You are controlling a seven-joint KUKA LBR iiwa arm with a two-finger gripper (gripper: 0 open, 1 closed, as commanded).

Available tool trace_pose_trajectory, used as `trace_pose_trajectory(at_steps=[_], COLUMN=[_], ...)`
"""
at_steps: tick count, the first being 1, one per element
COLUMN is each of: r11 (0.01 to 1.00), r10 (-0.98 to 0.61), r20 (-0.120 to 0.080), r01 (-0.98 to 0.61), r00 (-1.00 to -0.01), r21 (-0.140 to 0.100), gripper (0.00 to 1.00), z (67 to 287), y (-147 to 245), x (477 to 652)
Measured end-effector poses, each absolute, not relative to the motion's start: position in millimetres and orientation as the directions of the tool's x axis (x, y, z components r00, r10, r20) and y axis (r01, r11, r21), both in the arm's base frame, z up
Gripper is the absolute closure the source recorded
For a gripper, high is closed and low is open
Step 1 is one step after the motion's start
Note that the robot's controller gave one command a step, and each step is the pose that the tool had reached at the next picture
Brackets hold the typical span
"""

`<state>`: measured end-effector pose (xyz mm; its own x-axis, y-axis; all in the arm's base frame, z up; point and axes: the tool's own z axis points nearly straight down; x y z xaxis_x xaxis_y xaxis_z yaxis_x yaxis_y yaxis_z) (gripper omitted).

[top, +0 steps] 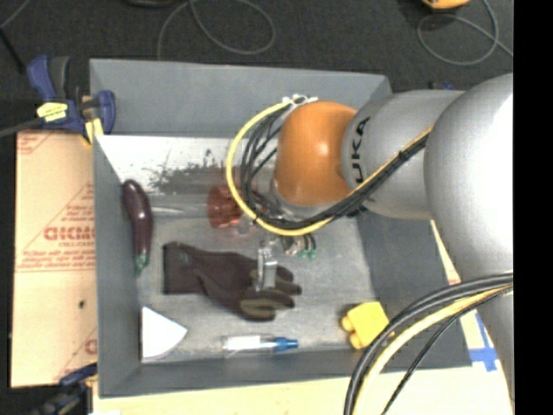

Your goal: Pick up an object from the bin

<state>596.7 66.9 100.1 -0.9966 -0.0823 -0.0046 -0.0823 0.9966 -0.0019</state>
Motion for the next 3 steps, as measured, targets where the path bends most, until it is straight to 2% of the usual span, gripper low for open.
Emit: trace_pose_trajectory(at_steps=[1,2,3], r11=[0.995,0.983,1.0], r10=[-0.101,-0.184,-0.017], r20=[0.002,-0.005,-0.005], r01=[-0.101,-0.184,-0.017], r00=[-0.995,-0.983,-1.0], r21=[-0.001,-0.004,0.001], gripper=[0.0,0.0,0.0], z=[70.7,94.7,82.5], y=[77.5,126.1,175.4], x=[579.0,562.6,575.9])
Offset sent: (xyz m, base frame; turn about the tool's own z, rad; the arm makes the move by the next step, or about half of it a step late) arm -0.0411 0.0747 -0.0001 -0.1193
